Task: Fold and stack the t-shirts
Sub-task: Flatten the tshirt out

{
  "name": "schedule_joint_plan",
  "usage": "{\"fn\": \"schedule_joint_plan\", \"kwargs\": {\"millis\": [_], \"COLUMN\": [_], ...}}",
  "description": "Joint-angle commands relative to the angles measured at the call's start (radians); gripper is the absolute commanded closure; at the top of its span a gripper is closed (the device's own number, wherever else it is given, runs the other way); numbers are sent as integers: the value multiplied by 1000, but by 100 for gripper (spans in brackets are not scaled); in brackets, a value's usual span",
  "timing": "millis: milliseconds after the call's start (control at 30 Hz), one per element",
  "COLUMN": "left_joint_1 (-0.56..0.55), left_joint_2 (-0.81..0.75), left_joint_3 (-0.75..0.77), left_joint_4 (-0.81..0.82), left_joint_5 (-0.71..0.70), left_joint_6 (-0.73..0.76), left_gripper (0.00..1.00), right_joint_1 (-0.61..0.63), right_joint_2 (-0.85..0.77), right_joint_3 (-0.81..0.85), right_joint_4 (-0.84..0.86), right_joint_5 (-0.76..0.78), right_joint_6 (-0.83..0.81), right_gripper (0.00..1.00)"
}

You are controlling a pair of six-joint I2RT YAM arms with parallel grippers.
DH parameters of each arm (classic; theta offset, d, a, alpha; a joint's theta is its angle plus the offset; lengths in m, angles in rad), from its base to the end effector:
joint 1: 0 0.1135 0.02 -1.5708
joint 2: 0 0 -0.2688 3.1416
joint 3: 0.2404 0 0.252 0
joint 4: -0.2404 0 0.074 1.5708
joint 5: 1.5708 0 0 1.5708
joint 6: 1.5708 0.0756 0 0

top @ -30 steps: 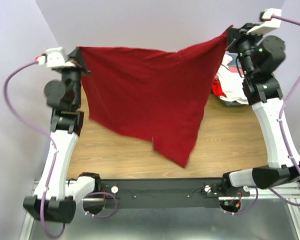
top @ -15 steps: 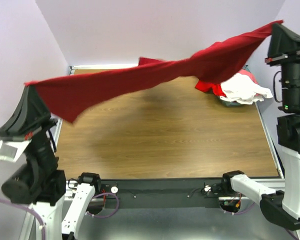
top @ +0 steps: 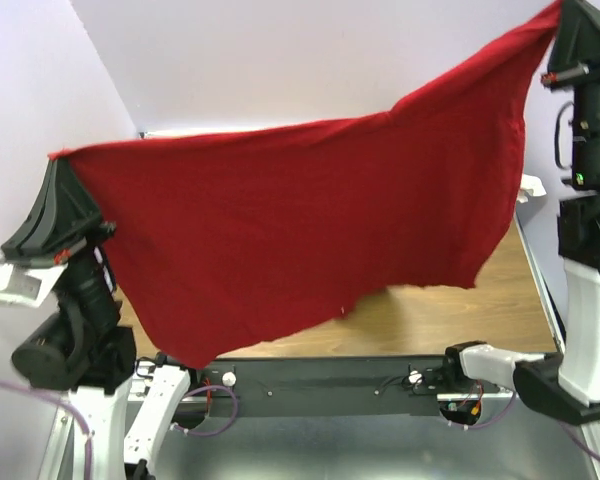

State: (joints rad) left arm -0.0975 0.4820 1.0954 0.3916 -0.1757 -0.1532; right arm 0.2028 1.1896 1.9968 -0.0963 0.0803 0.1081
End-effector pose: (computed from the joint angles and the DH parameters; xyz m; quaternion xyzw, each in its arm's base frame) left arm 0.0282 0.0105 0.5534 -0.0920 0.2756 -0.0953 0.9521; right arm 0.1570 0.0261 0.6788 0.0167 0.4177 0.1241 0.8999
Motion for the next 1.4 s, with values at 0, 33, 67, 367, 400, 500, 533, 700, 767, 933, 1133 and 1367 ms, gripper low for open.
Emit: {"fn": "schedule_joint_plan", "kwargs": {"millis": [0, 33, 67, 367, 400, 500, 533, 700, 767, 933, 1133, 1367], "left_joint_1": [5, 5, 5, 15, 19, 42, 45, 53, 50, 30, -37, -80], "left_joint_2": [99, 119, 141, 545, 597, 873, 926, 1162, 1198, 1112, 1018, 1075], "left_joint_3": [-58, -69, -78, -183, -146, -11, 24, 260, 320, 223, 38, -26], "left_joint_4": [110, 148, 165, 469, 474, 472, 469, 336, 273, 234, 153, -107], "left_joint_5": [-116, -132, -149, -372, -378, -378, -380, -318, -305, -285, -190, -55], "left_joint_6": [44, 53, 58, 95, 98, 115, 118, 116, 101, 26, -89, -241], "left_gripper": [100, 100, 100, 100, 100, 100, 98, 6, 2, 2, 1, 1], "right_joint_1": [-6, -6, -6, -11, -16, -25, -28, -31, -31, -29, -26, 16], "right_joint_2": [117, 139, 159, 490, 539, 759, 818, 1164, 1165, 1010, 817, 705], "right_joint_3": [65, 71, 77, -1, 10, 115, 173, 479, 443, 142, -274, -594], "right_joint_4": [15, 17, 23, 188, 202, 228, 227, 208, 205, 211, 234, 234], "right_joint_5": [32, 33, 42, 101, 102, 95, 87, 41, 47, 55, -45, -109], "right_joint_6": [-41, -45, -47, -30, -22, 18, 27, 31, 44, 87, 217, 318], "right_gripper": [100, 99, 99, 99, 99, 99, 99, 28, 0, 0, 0, 0]}}
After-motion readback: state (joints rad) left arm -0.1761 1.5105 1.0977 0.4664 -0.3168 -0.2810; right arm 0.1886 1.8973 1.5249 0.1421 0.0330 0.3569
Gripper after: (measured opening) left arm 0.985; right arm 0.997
